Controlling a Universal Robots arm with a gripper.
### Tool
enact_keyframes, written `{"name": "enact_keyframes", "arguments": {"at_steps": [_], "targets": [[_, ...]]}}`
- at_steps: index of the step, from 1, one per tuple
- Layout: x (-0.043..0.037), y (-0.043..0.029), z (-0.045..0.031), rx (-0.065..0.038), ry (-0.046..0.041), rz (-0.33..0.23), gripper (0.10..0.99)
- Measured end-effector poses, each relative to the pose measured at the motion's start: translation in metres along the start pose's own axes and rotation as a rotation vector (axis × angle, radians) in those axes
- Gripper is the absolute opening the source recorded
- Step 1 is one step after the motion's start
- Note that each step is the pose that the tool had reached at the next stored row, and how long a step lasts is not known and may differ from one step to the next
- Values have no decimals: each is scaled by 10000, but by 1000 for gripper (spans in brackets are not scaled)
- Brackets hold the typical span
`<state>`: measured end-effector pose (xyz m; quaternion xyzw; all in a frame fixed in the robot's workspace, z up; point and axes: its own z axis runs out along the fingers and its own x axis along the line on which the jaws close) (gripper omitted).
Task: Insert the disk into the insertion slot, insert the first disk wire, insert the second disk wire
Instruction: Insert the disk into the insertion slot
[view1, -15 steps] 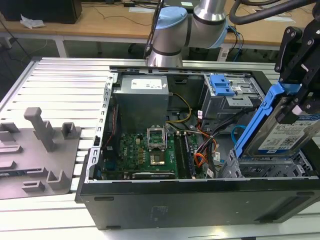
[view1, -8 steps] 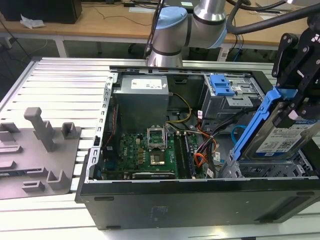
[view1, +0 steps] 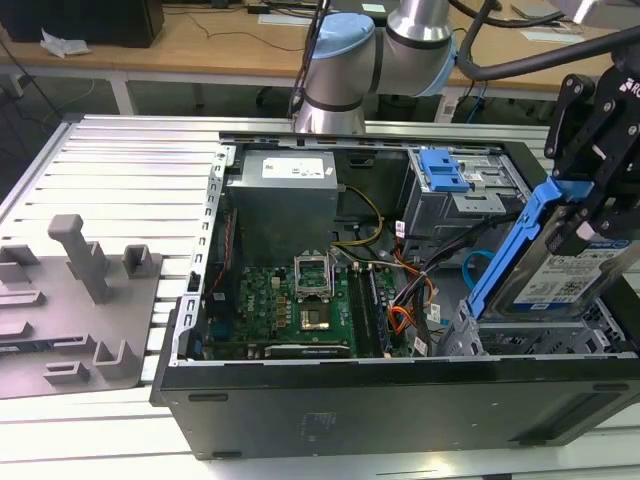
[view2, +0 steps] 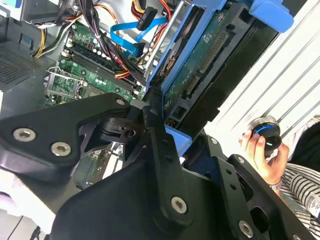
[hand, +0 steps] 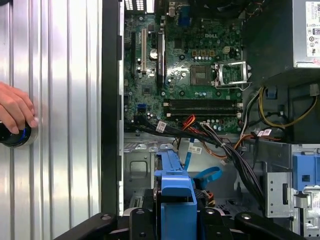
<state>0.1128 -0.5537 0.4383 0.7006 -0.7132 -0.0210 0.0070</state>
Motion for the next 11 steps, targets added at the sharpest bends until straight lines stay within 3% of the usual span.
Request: {"name": "enact_keyframes", "arguments": {"at_steps": [6,11], "targets": [[3,-6,162,0,1,0,365],[4,-9,226,0,1,0,365]]}}
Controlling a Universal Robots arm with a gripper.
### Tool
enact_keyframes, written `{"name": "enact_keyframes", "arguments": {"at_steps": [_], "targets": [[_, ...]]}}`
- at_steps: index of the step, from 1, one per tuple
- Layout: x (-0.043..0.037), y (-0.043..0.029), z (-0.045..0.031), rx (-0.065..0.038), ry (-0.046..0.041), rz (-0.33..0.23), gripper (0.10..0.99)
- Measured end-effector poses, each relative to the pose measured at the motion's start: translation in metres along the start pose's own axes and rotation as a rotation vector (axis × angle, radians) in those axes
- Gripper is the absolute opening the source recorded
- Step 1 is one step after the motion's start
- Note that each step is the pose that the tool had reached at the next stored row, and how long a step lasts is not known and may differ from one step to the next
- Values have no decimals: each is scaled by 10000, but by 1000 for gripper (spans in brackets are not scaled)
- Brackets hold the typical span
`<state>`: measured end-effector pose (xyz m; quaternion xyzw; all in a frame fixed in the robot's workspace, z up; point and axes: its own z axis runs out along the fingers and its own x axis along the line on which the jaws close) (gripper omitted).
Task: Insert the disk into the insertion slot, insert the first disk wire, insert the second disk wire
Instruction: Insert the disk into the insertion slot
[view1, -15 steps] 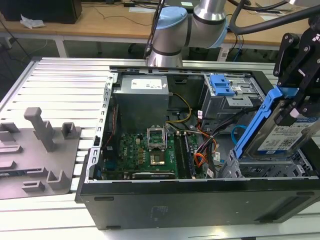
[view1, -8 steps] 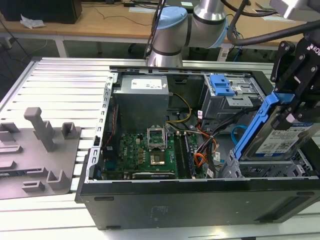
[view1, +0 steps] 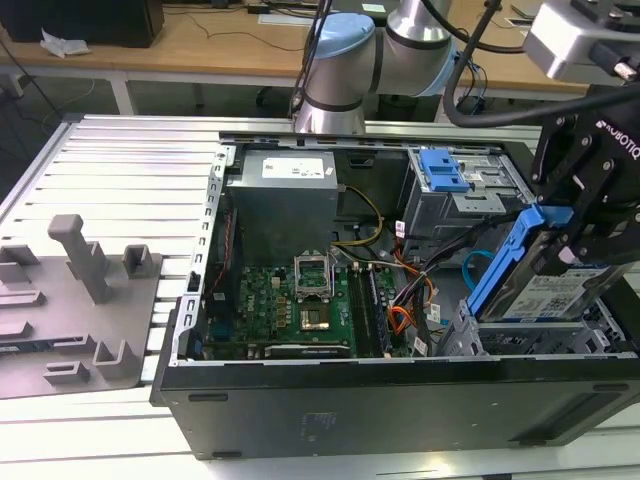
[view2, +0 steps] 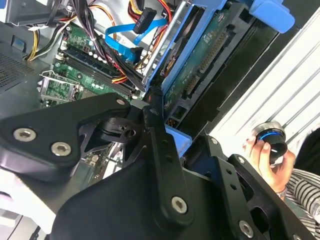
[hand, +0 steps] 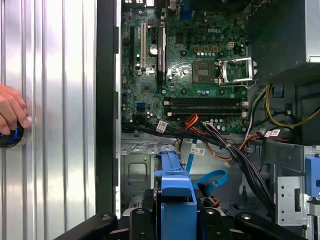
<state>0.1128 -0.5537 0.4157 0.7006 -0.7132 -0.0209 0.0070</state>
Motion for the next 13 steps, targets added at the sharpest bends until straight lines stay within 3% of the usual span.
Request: {"name": "enact_keyframes", "arguments": {"at_steps": [13], "targets": [[1,-1,26,0,1,0,376]]}}
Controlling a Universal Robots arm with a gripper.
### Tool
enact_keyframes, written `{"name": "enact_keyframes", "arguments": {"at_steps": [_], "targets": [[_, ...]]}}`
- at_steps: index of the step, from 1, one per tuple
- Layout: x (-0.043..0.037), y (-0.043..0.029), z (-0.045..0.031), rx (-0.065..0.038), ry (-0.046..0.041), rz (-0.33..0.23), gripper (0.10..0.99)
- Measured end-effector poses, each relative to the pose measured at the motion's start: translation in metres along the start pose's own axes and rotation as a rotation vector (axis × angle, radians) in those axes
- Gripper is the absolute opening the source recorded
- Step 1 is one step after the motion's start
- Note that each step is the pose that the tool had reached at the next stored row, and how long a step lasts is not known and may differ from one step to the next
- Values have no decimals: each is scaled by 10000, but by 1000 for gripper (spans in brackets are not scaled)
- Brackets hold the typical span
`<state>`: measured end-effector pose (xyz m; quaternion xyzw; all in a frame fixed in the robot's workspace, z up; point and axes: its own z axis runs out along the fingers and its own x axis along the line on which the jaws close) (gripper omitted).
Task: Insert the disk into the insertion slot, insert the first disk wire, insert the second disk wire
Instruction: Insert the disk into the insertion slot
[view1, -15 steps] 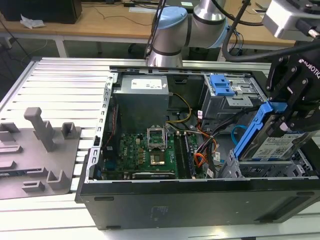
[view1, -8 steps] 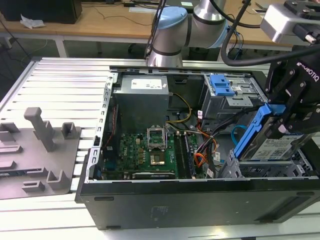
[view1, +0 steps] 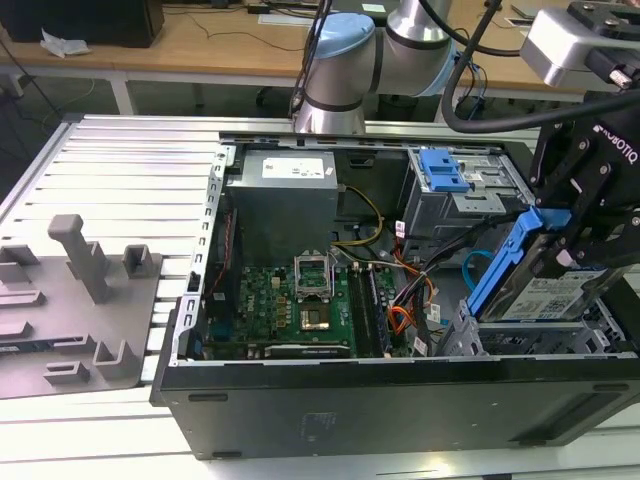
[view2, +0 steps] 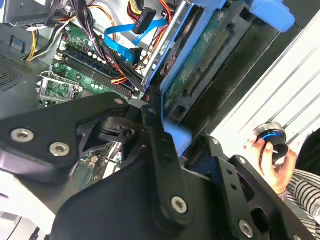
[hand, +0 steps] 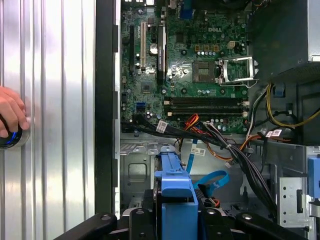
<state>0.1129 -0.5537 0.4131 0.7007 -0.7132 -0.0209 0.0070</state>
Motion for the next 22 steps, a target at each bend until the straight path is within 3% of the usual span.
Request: {"name": "enact_keyframes", "arguments": {"at_steps": [1,7,8,9,10,12,19,22], "targets": [[0,0,0,0,1,0,439],[0,0,3,0,-1,0,427],[0,0,3,0,0,0,294],[0,0,3,0,0,0,235],[0,0,3,-1,0,0,235],[0,0,4,0,-1,1,106],[0,0,8,0,-2,0,106],[1,-2,57,0,-1,0,106]]}}
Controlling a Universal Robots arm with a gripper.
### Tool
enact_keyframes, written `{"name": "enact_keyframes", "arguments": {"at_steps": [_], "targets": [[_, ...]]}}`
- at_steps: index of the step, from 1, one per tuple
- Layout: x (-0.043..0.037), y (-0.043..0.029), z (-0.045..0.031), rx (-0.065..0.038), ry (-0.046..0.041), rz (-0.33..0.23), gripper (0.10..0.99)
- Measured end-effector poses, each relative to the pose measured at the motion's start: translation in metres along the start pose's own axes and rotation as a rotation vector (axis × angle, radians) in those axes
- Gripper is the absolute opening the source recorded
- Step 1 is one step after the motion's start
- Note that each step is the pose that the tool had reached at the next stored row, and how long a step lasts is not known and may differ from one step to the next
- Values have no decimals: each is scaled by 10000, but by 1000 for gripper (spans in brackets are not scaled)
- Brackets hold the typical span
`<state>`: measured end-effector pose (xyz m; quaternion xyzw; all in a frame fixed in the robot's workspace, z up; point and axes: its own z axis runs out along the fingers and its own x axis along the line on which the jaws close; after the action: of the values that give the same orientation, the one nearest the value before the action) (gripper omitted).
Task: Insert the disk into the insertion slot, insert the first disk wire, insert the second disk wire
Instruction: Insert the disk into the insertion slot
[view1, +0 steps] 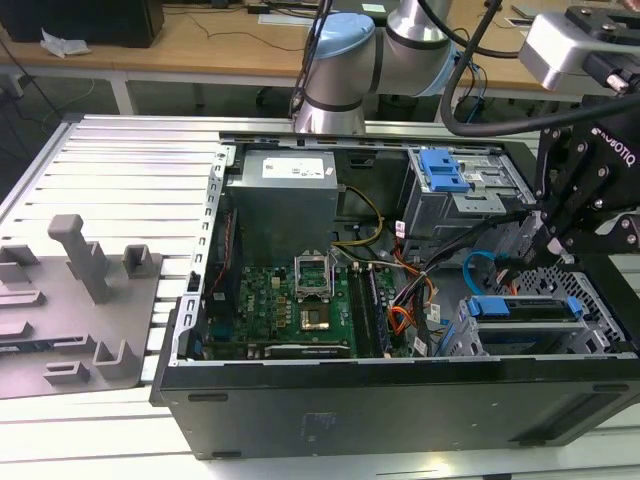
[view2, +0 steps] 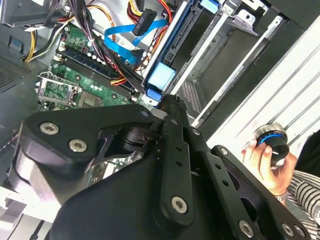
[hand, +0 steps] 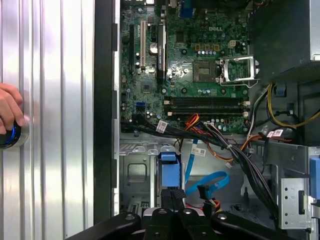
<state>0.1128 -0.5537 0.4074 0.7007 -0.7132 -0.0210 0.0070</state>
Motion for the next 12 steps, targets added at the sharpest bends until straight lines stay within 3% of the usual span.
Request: {"name": "enact_keyframes", "arguments": {"at_steps": [6,12], "targets": [[3,-5,126,0,0,0,106],[4,-7,184,0,-2,1,106]]}}
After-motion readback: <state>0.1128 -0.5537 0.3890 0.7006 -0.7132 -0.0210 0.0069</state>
